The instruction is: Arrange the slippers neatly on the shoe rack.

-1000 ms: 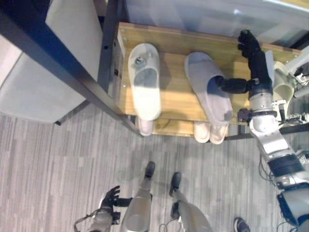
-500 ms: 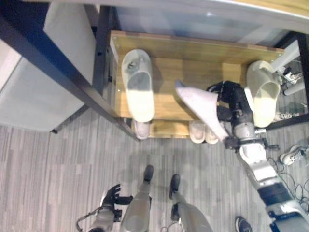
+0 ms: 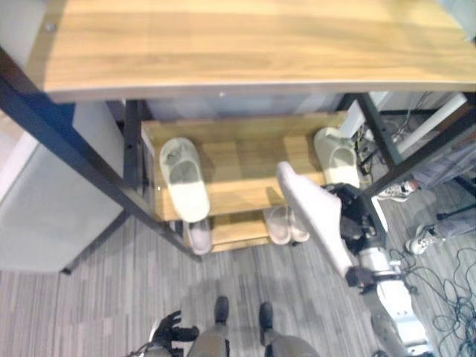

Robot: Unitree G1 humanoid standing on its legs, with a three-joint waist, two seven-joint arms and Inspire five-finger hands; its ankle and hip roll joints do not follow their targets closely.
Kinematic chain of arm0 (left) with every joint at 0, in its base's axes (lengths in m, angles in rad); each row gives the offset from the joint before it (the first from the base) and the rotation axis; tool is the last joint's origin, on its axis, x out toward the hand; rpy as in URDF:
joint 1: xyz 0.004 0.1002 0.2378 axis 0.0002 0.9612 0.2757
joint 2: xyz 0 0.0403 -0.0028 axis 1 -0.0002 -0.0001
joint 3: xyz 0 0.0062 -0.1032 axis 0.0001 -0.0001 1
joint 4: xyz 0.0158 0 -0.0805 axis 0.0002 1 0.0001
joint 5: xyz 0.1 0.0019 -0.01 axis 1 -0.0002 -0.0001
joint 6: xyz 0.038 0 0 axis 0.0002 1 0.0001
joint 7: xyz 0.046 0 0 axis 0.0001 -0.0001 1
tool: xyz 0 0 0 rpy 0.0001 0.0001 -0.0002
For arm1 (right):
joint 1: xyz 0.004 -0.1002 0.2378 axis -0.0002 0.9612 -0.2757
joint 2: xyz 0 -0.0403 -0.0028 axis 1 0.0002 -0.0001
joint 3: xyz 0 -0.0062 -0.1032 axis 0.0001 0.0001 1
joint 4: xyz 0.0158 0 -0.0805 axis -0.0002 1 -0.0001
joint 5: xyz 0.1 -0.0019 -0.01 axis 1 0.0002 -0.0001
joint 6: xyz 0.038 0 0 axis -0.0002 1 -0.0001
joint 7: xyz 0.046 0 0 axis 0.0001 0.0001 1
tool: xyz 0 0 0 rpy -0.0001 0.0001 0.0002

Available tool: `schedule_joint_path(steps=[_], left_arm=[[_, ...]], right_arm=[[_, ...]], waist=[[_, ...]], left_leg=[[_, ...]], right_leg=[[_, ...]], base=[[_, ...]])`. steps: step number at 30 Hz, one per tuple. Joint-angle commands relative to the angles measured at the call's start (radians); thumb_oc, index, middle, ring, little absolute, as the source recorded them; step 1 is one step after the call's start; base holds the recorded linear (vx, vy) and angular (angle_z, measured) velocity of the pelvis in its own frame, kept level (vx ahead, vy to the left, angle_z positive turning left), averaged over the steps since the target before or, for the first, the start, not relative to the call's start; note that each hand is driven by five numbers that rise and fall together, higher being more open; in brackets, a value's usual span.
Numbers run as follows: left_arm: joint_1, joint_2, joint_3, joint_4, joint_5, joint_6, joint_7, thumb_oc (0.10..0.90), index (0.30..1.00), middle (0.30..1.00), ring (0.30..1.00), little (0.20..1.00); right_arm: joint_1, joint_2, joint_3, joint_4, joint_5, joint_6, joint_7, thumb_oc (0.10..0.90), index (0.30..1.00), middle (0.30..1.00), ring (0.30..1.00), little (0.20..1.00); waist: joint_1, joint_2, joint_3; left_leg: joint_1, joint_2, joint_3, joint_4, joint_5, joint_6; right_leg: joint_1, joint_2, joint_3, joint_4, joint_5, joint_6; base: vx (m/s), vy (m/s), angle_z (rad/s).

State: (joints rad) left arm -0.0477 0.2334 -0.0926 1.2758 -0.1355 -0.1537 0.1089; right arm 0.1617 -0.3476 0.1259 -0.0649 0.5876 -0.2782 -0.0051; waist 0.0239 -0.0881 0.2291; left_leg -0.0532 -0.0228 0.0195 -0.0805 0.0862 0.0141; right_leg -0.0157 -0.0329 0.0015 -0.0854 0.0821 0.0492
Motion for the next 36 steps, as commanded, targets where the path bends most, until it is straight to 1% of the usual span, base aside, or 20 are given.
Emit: schedule_joint_path(steps=[1, 3, 6, 7, 10, 13, 14, 17, 19, 20, 21, 24, 25, 26, 28, 31, 32, 33, 34, 36], left_arm=[[0.033, -0.015, 0.018, 0.081, 0.036, -0.009, -0.022, 0.8, 0.9, 0.9, 0.9, 0.9], [0.053, -0.025, 0.025, 0.094, 0.041, -0.009, -0.031, 0.8, 0.9, 0.9, 0.9, 0.9], [0.061, -0.026, 0.026, 0.1, 0.044, -0.009, -0.035, 0.8, 0.9, 0.9, 0.9, 0.9], [0.05, -0.076, -0.066, 0.039, 0.006, -0.037, -0.049, 0.8, 0.9, 0.9, 0.9, 0.9], [0.056, -0.068, -0.074, 0.035, 0.002, -0.035, -0.054, 0.8, 0.9, 0.9, 0.9, 0.9], [0.065, -0.058, -0.06, 0.061, 0.015, -0.028, -0.064, 0.8, 0.9, 0.9, 0.9, 0.9], [0.065, -0.058, -0.059, 0.061, 0.015, -0.028, -0.064, 0.8, 0.9, 0.9, 0.9, 0.9], [0.077, -0.047, -0.038, 0.082, 0.028, -0.026, -0.074, 0.8, 0.9, 0.9, 0.9, 0.9], [0.074, -0.039, -0.031, 0.081, 0.019, -0.026, -0.075, 0.8, 0.9, 0.9, 0.9, 0.9], [0.063, -0.033, -0.033, 0.07, 0.005, -0.029, -0.065, 0.8, 0.9, 0.9, 0.9, 0.9], [0.062, -0.033, -0.033, 0.07, 0.005, -0.029, -0.065, 0.8, 0.9, 0.9, 0.9, 0.9], [0.023, -0.026, -0.05, 0.036, -0.049, -0.041, -0.041, 0.8, 0.9, 0.9, 0.9, 0.9], [0.023, -0.026, -0.05, 0.036, -0.049, -0.041, -0.041, 0.8, 0.9, 0.9, 0.9, 0.9], [0.004, -0.023, -0.073, 0.007, -0.081, -0.054, -0.027, 0.8, 0.9, 0.9, 0.9, 0.9], [-0.019, -0.021, -0.097, -0.019, -0.124, -0.068, -0.003, 0.8, 0.9, 0.9, 0.9, 0.9], [-0.046, -0.007, -0.096, -0.055, -0.163, -0.092, 0.06, 0.8, 0.9, 0.9, 0.9, 0.9], [-0.054, -0.007, -0.095, -0.056, -0.175, -0.101, 0.082, 0.8, 0.9, 0.9, 0.9, 0.9], [-0.065, -0.01, -0.097, -0.07, -0.207, -0.11, 0.101, 0.8, 0.9, 0.9, 0.9, 0.9], [-0.066, -0.019, -0.091, -0.087, -0.254, -0.121, 0.113, 0.8, 0.9, 0.9, 0.9, 0.9], [-0.066, -0.028, -0.083, -0.136, -0.35, -0.137, 0.11, 0.8, 0.9, 0.9, 0.9, 0.9]], right_arm=[[0.005, -0.009, -0.059, -0.109, 0.045, -0.074, 0.065, 0.4, 0.3, 0.3, 0.3, 0.3], [0.035, 0.001, -0.058, -0.098, 0.057, -0.069, 0.079, 0.4, 0.3, 0.3, 0.3, 0.3], [0.045, 0.006, -0.056, -0.097, 0.08, -0.069, 0.088, 0.4, 0.3, 0.3, 0.3, 0.3], [0.141, -0.019, -0.076, 0.132, 0.134, -0.023, 0.132, 0.4, 0.3, 0.3, 0.3, 0.3], [0.123, -0.036, -0.043, 0.121, 0.113, -0.014, 0.147, 0.4, 0.3, 0.3, 0.3, 0.3], [0.111, -0.049, 0.016, 0.081, 0.163, -0.002, 0.203, 0.4, 0.3, 0.3, 0.3, 0.3], [0.11, -0.049, 0.016, 0.081, 0.163, -0.002, 0.204, 0.4, 0.3, 0.3, 0.3, 0.3], [0.114, -0.051, 0.074, 0.056, 0.198, 0.016, 0.244, 0.4, 0.3, 0.3, 0.3, 0.3], [0.101, -0.055, 0.096, 0.064, 0.19, 0.02, 0.24, 0.4, 0.3, 0.3, 0.3, 0.3], [0.076, -0.064, 0.108, 0.082, 0.156, 0.017, 0.219, 0.4, 0.3, 0.3, 0.3, 0.3], [0.075, -0.063, 0.109, 0.082, 0.156, 0.016, 0.219, 0.4, 0.3, 0.3, 0.3, 0.3], [-0.033, -0.076, 0.122, 0.139, 0.09, -0.01, 0.142, 0.4, 0.3, 0.3, 0.3, 0.3], [-0.033, -0.076, 0.122, 0.139, 0.09, -0.01, 0.142, 0.4, 0.3, 0.3, 0.3, 0.3], [-0.106, -0.084, 0.124, 0.168, 0.072, -0.027, 0.093, 0.4, 0.3, 0.3, 0.3, 0.3], [-0.197, -0.098, 0.128, 0.175, 0.02, -0.056, 0.018, 0.4, 0.3, 0.3, 0.3, 0.3], [-0.294, -0.105, 0.134, 0.169, -0.049, -0.089, -0.071, 0.4, 0.3, 0.3, 0.3, 0.3], [-0.337, -0.099, 0.146, 0.167, -0.043, -0.1, -0.097, 0.4, 0.3, 0.3, 0.3, 0.3], [-0.377, -0.092, 0.151, 0.16, -0.044, -0.117, -0.13, 0.4, 0.3, 0.3, 0.3, 0.3], [-0.424, -0.098, 0.16, 0.153, -0.071, -0.123, -0.164, 0.4, 0.3, 0.3, 0.3, 0.3], [-0.483, -0.103, 0.173, 0.168, -0.099, -0.12, -0.213, 0.4, 0.3, 0.3, 0.3, 0.3]], waist=[[-0.008, 0.006, -0.094], [-0.017, 0.018, -0.115], [-0.021, 0.024, -0.124], [-0.072, 0.084, -0.067], [-0.055, 0.079, -0.072], [-0.034, 0.067, -0.067], [-0.034, 0.067, -0.067], [-0.005, 0.05, -0.055], [0.01, 0.042, -0.036], [0.028, 0.038, -0.005], [0.027, 0.037, -0.006], [0.053, 0.043, 0.072], [0.053, 0.043, 0.072], [0.068, 0.056, 0.112], [0.089, 0.071, 0.159], [0.112, 0.081, 0.203], [0.119, 0.083, 0.218], [0.131, 0.083, 0.228], [0.138, 0.086, 0.239], [0.149, 0.099, 0.245]], left_leg=[[0.047, 0.015, 0.005, 0.043, -0.13, -0.001], [0.069, 0.016, 0.013, 0.049, -0.14, 0.0], [0.08, 0.018, 0.018, 0.06, -0.15, -0.001], [0.021, 0.127, 0.046, 0.135, -0.087, -0.079], [0.037, 0.12, 0.034, 0.134, -0.099, -0.073], [0.037, 0.116, 0.025, 0.143, -0.11, -0.066], [0.037, 0.116, 0.025, 0.143, -0.111, -0.066], [0.018, 0.112, 0.011, 0.159, -0.117, -0.063], [-0.008, 0.109, -0.005, 0.181, -0.12, -0.062], [-0.046, 0.104, -0.024, 0.211, -0.122, -0.061], [-0.049, 0.103, -0.025, 0.213, -0.122, -0.061], [-0.147, 0.09, -0.067, 0.275, -0.119, -0.063], [-0.147, 0.09, -0.067, 0.275, -0.119, -0.063], [-0.216, 0.083, -0.089, 0.316, -0.119, -0.062], [-0.309, 0.07, -0.111, 0.364, -0.118, -0.065], [-0.437, 0.059, -0.133, 0.459, -0.137, -0.062], [-0.485, 0.054, -0.137, 0.504, -0.151, -0.055], [-0.559, 0.049, -0.139, 0.576, -0.171, -0.047], [-0.615, 0.045, -0.139, 0.672, -0.237, -0.036], [-0.702, 0.034, -0.14, 0.777, -0.277, -0.022]], right_leg=[[0.013, -0.061, -0.003, 0.113, -0.13, 0.08], [0.028, -0.058, 0.012, 0.113, -0.129, 0.079], [0.037, -0.058, 0.019, 0.118, -0.135, 0.077], [0.027, -0.032, -0.066, 0.194, -0.205, 0.029], [0.042, -0.038, -0.067, 0.191, -0.208, 0.033], [0.043, -0.041, -0.071, 0.197, -0.211, 0.037], [0.043, -0.041, -0.071, 0.197, -0.211, 0.037], [0.036, -0.05, -0.089, 0.212, -0.218, 0.042], [0.021, -0.055, -0.103, 0.232, -0.223, 0.042], [-0.007, -0.061, -0.118, 0.261, -0.229, 0.04], [-0.009, -0.061, -0.119, 0.262, -0.23, 0.04], [-0.092, -0.073, -0.146, 0.336, -0.241, 0.036], [-0.092, -0.073, -0.146, 0.336, -0.241, 0.036], [-0.156, -0.085, -0.159, 0.392, -0.252, 0.033], [-0.242, -0.1, -0.172, 0.46, -0.267, 0.032], [-0.366, -0.124, -0.171, 0.574, -0.306, 0.026], [-0.418, -0.13, -0.163, 0.621, -0.314, 0.026], [-0.494, -0.132, -0.146, 0.686, -0.327, 0.017], [-0.556, -0.137, -0.12, 0.769, -0.375, 0.02], [-0.648, -0.14, -0.103, 0.863, -0.399, 0.012]], base=[[0.02, -0.021, -0.12], [0.04, -0.023, -0.12], [0.04, -0.033, -0.25], [0.05, 0.006, -0.07], [0.04, 0.09, 0.1], [0.01, 0.085, -0.01], [0.02, 0.102, -0.06], [0.0, 0.076, 0.04], [-0.08, 0.034, 0.11], [-0.1, 0.022, 0.2], [-0.16, 0.013, 0.38], [-0.17, 0.007, 0.5], [-0.18, 0.051, 0.51], [-0.15, 0.068, 0.44], [-0.19, 0.089, 0.34], [-0.12, 0.059, 0.41], [-0.12, 0.065, 0.28], [-0.04, 0.085, 0.1], [-0.02, 0.078, 0.05], [-0.01, 0.056, -0.11]])
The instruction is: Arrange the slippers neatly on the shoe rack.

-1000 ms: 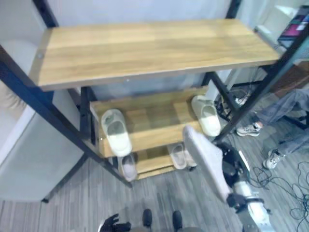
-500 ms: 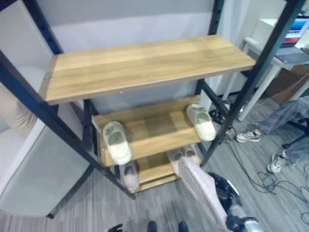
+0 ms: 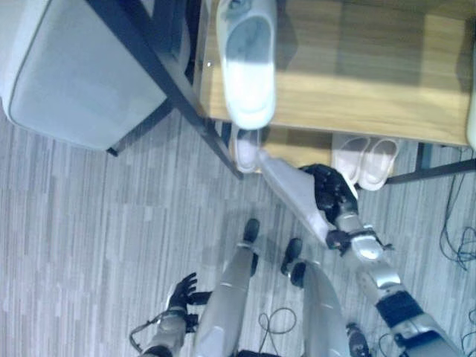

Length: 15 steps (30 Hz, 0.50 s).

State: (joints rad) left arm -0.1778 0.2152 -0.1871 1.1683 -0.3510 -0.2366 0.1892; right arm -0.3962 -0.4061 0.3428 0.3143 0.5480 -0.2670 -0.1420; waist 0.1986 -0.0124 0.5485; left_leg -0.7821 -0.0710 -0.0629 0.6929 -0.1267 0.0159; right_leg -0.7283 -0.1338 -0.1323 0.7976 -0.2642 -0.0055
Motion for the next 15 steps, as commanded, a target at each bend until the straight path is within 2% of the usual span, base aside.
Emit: schedule_joint_path(steps=[1, 2, 3, 4, 8, 12, 13, 14, 15], left_arm=[[0.064, -0.01, 0.011, -0.029, -0.134, -0.054, 0.03, 0.8, 0.9, 0.9, 0.9, 0.9], [0.065, -0.012, 0.01, -0.086, -0.201, -0.073, 0.039, 0.8, 0.9, 0.9, 0.9, 0.9], [0.065, -0.012, 0.01, -0.086, -0.201, -0.072, 0.04, 0.8, 0.9, 0.9, 0.9, 0.9], [0.074, -0.014, -0.005, -0.145, -0.233, -0.089, 0.06, 0.8, 0.9, 0.9, 0.9, 0.9], [0.078, 0.005, -0.043, -0.226, -0.239, -0.11, 0.12, 0.8, 0.9, 0.9, 0.9, 0.9], [0.077, 0.032, -0.042, -0.282, -0.263, -0.121, 0.14, 0.8, 0.9, 0.9, 0.9, 0.9], [0.093, 0.056, -0.026, -0.323, -0.279, -0.143, 0.166, 0.8, 0.9, 0.9, 0.9, 0.9], [0.119, 0.078, -0.019, -0.369, -0.297, -0.157, 0.177, 0.8, 0.9, 0.9, 0.9, 0.9], [0.119, 0.078, -0.019, -0.369, -0.297, -0.157, 0.177, 0.8, 0.9, 0.9, 0.9, 0.9]], right_arm=[[0.075, -0.044, -0.043, -0.211, -0.059, -0.132, -0.076, 0.4, 0.3, 0.3, 0.3, 0.3], [0.001, -0.053, -0.049, -0.197, -0.108, -0.126, -0.138, 0.4, 0.3, 0.3, 0.3, 0.3], [0.001, -0.053, -0.048, -0.197, -0.109, -0.126, -0.138, 0.4, 0.3, 0.3, 0.3, 0.3], [-0.109, -0.063, -0.05, -0.154, -0.144, -0.125, -0.212, 0.4, 0.3, 0.3, 0.3, 0.3], [-0.345, -0.11, -0.065, -0.112, -0.184, -0.125, -0.36, 0.4, 0.3, 0.3, 0.3, 0.3], [-0.53, -0.175, -0.028, -0.064, -0.221, -0.11, -0.405, 0.4, 0.3, 0.3, 0.3, 0.3], [-0.6, -0.199, -0.017, -0.045, -0.22, -0.112, -0.428, 0.4, 0.3, 0.3, 0.3, 0.3], [-0.649, -0.199, -0.013, -0.027, -0.218, -0.117, -0.439, 0.4, 0.3, 0.3, 0.3, 0.3], [-0.65, -0.198, -0.013, -0.026, -0.218, -0.118, -0.438, 0.4, 0.3, 0.3, 0.3, 0.3]], waist=[[-0.026, 0.024, -0.074], [-0.016, 0.036, -0.069], [-0.015, 0.035, -0.073], [0.0, 0.047, -0.076], [0.017, 0.06, -0.08], [0.027, 0.065, -0.075], [0.034, 0.071, -0.07], [0.043, 0.078, -0.055], [0.042, 0.077, -0.057]], left_leg=[[0.026, 0.082, -0.057, 0.004, -0.064, -0.023], [-0.069, 0.072, -0.057, 0.112, -0.102, -0.012], [-0.076, 0.072, -0.056, 0.117, -0.104, -0.012], [-0.173, 0.064, -0.055, 0.226, -0.148, 0.005], [-0.358, 0.048, -0.054, 0.465, -0.239, 0.029], [-0.522, 0.038, -0.061, 0.724, -0.331, 0.048], [-0.602, 0.024, -0.061, 0.878, -0.385, 0.062], [-0.651, 0.019, -0.057, 0.981, -0.426, 0.07], [-0.656, 0.019, -0.056, 0.984, -0.426, 0.07]], right_leg=[[0.064, -0.039, 0.03, -0.02, -0.053, 0.066], [-0.035, -0.038, 0.045, 0.072, -0.078, 0.058], [-0.041, -0.037, 0.046, 0.076, -0.08, 0.058], [-0.137, -0.031, 0.065, 0.164, -0.116, 0.051], [-0.327, -0.026, 0.097, 0.392, -0.2, 0.02], [-0.499, -0.038, 0.123, 0.664, -0.285, -0.001], [-0.579, -0.037, 0.136, 0.817, -0.322, -0.006], [-0.628, -0.043, 0.143, 0.919, -0.349, -0.009], [-0.633, -0.043, 0.144, 0.922, -0.35, -0.009]], base=[[-0.05, 0.058, -0.19], [-0.04, 0.039, -0.14], [-0.06, 0.074, -0.13], [-0.03, 0.046, -0.12], [0.0, 0.031, -0.12], [0.09, -0.008, -0.08], [0.18, 0.013, 0.05], [0.16, 0.019, 0.21], [0.15, 0.033, 0.2]])
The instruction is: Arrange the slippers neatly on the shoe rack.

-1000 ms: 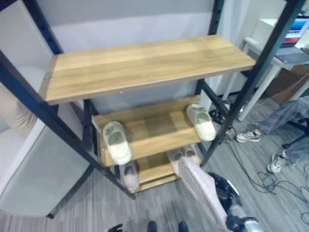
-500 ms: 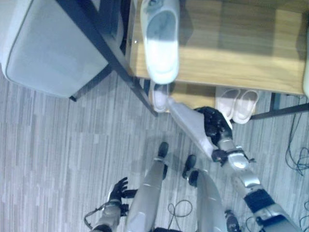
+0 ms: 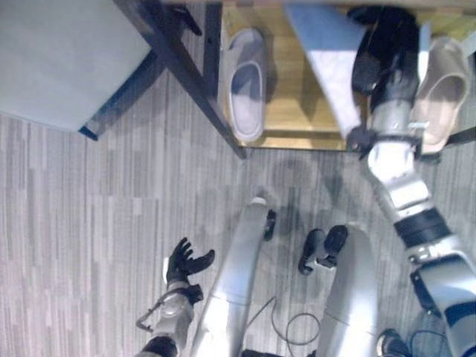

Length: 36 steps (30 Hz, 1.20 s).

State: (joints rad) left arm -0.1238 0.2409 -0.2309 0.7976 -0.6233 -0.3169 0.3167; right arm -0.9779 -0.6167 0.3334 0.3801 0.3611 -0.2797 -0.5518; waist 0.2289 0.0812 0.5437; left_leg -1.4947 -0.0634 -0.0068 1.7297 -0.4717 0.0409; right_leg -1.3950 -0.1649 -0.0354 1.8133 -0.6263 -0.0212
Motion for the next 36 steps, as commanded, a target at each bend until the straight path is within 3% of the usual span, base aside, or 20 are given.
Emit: schedule_joint_path(steps=[1, 3, 9, 15, 21, 27, 31, 36], left_arm=[[0.07, 0.069, 0.046, -0.018, -0.039, -0.089, 0.065, 0.8, 0.9, 0.9, 0.9, 0.9], [0.098, 0.088, 0.071, -0.094, -0.064, -0.109, 0.09, 0.8, 0.9, 0.9, 0.9, 0.9], [0.171, 0.137, 0.125, -0.093, -0.103, -0.132, 0.128, 0.8, 0.9, 0.9, 0.9, 0.9], [0.176, 0.156, 0.125, -0.064, -0.096, -0.132, 0.125, 0.8, 0.9, 0.9, 0.9, 0.9], [0.157, 0.157, 0.101, -0.037, -0.111, -0.129, 0.115, 0.8, 0.9, 0.9, 0.9, 0.9], [0.141, 0.159, 0.103, -0.038, -0.113, -0.133, 0.119, 0.8, 0.9, 0.9, 0.9, 0.9], [0.142, 0.146, 0.125, -0.014, -0.124, -0.13, 0.123, 0.8, 0.9, 0.9, 0.9, 0.9], [0.136, 0.142, 0.133, 0.018, -0.135, -0.126, 0.128, 0.8, 0.9, 0.9, 0.9, 0.9]], right_arm=[[-0.127, -0.003, 0.015, -0.052, -0.042, -0.09, -0.047, 0.4, 0.3, 0.3, 0.3, 0.3], [-0.164, -0.031, 0.025, -0.011, -0.108, -0.052, -0.08, 0.4, 0.3, 0.3, 0.3, 0.3], [-0.23, -0.012, 0.034, 0.037, -0.127, -0.044, -0.141, 0.4, 0.3, 0.3, 0.3, 0.3], [-0.271, 0.024, 0.039, 0.047, -0.123, -0.05, -0.163, 0.4, 0.3, 0.3, 0.3, 0.3], [-0.371, 0.065, 0.105, 0.167, -0.143, -0.001, -0.163, 0.4, 0.3, 0.3, 0.3, 0.3], [-0.422, 0.08, 0.164, 0.225, -0.205, 0.046, -0.164, 0.4, 0.3, 0.3, 0.3, 0.3], [-0.459, 0.099, 0.212, 0.247, -0.325, 0.127, -0.157, 0.4, 0.3, 0.3, 0.3, 0.3], [-0.419, 0.13, 0.176, 0.231, -0.363, 0.148, -0.175, 0.4, 0.3, 0.3, 0.3, 0.3]], waist=[[0.017, -0.017, -0.048], [0.011, -0.018, -0.025], [0.042, -0.016, -0.024], [0.064, -0.019, -0.024], [0.08, -0.034, -0.024], [0.076, -0.041, -0.024], [0.06, -0.052, -0.024], [0.043, -0.059, -0.024]], left_leg=[[-0.002, 0.0, -0.105, 0.044, -0.114, 0.042], [-0.074, -0.021, -0.106, 0.194, -0.162, 0.034], [-0.075, -0.025, -0.122, 0.359, -0.263, 0.021], [-0.075, -0.008, -0.14, 0.398, -0.293, 0.019], [-0.075, 0.018, -0.149, 0.416, -0.314, 0.031], [-0.075, 0.032, -0.145, 0.444, -0.335, 0.036], [-0.075, 0.043, -0.138, 0.463, -0.345, 0.037], [-0.075, 0.048, -0.127, 0.474, -0.348, 0.033]], right_leg=[[-0.025, -0.015, 0.074, 0.008, -0.009, 0.008], [-0.088, -0.022, 0.127, 0.188, -0.055, -0.001], [-0.078, -0.029, 0.168, 0.375, -0.092, -0.017], [-0.074, -0.028, 0.15, 0.377, -0.076, -0.016], [-0.09, -0.019, 0.126, 0.35, -0.063, -0.012], [-0.1, -0.008, 0.128, 0.358, -0.063, -0.009], [-0.114, 0.006, 0.139, 0.369, -0.066, -0.015], [-0.12, 0.007, 0.148, 0.386, -0.07, -0.023]], base=[[0.16, 0.011, 0.13], [0.17, -0.019, 0.12], [0.08, 0.017, 0.1], [0.03, 0.081, -0.07], [0.01, 0.066, -0.15], [0.0, 0.028, -0.14], [0.0, 0.028, -0.1], [0.0, 0.003, -0.01]])
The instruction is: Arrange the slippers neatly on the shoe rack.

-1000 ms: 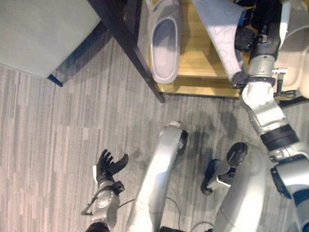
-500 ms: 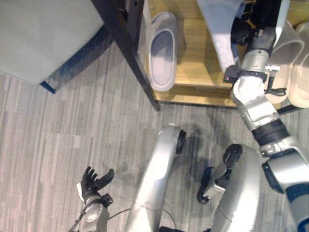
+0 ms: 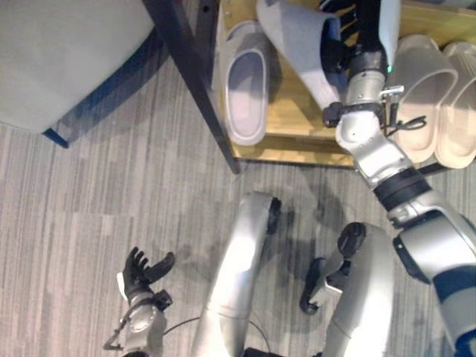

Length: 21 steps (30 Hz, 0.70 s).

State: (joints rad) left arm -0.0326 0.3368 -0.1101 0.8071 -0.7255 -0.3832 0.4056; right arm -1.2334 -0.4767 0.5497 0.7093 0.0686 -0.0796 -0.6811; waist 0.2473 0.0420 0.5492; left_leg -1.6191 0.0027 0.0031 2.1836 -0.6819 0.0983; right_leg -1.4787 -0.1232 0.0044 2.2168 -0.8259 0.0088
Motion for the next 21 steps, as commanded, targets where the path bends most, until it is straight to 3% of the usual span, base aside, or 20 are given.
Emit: schedule_joint_path(steps=[1, 19, 20, 21], left_arm=[[0.045, 0.047, 0.012, 0.008, -0.033, -0.06, 0.04, 0.8, 0.9, 0.9, 0.9, 0.9], [0.057, 0.045, 0.009, 0.036, -0.025, -0.061, 0.037, 0.8, 0.9, 0.9, 0.9, 0.9], [0.055, 0.045, 0.008, 0.045, -0.025, -0.059, 0.036, 0.8, 0.9, 0.9, 0.9, 0.9], [0.052, 0.045, 0.007, 0.053, -0.025, -0.058, 0.035, 0.8, 0.9, 0.9, 0.9, 0.9]], right_arm=[[-0.163, -0.01, -0.041, -0.099, -0.071, -0.052, -0.046, 0.4, 0.3, 0.3, 0.3, 0.3], [-0.173, -0.018, -0.05, -0.01, -0.167, 0.023, -0.085, 0.411, 0.316, 0.316, 0.316, 0.316], [-0.178, -0.013, -0.047, 0.0, -0.167, 0.023, -0.088, 0.8, 0.9, 0.9, 0.9, 0.9], [-0.183, -0.01, -0.039, 0.004, -0.172, 0.025, -0.089, 0.8, 0.9, 0.9, 0.9, 0.9]], waist=[[0.025, -0.021, -0.029], [0.018, -0.018, -0.029], [0.019, -0.018, -0.029], [0.019, -0.018, -0.029]], left_leg=[[0.049, -0.018, -0.137, 0.02, -0.138, -0.025], [0.049, -0.019, -0.127, 0.014, -0.133, -0.037], [0.049, -0.017, -0.126, 0.014, -0.133, -0.037], [0.049, -0.017, -0.126, 0.015, -0.133, -0.038]], right_leg=[[-0.036, -0.034, 0.109, -0.017, 0.13, -0.053], [-0.042, -0.036, 0.123, -0.001, 0.129, -0.063], [-0.042, -0.036, 0.124, 0.0, 0.129, -0.064], [-0.043, -0.036, 0.124, 0.0, 0.13, -0.064]], base=[[0.0, 0.0, 0.0], [0.0, -0.001, -0.01], [0.0, 0.0, 0.0], [0.0, 0.0, 0.0]])
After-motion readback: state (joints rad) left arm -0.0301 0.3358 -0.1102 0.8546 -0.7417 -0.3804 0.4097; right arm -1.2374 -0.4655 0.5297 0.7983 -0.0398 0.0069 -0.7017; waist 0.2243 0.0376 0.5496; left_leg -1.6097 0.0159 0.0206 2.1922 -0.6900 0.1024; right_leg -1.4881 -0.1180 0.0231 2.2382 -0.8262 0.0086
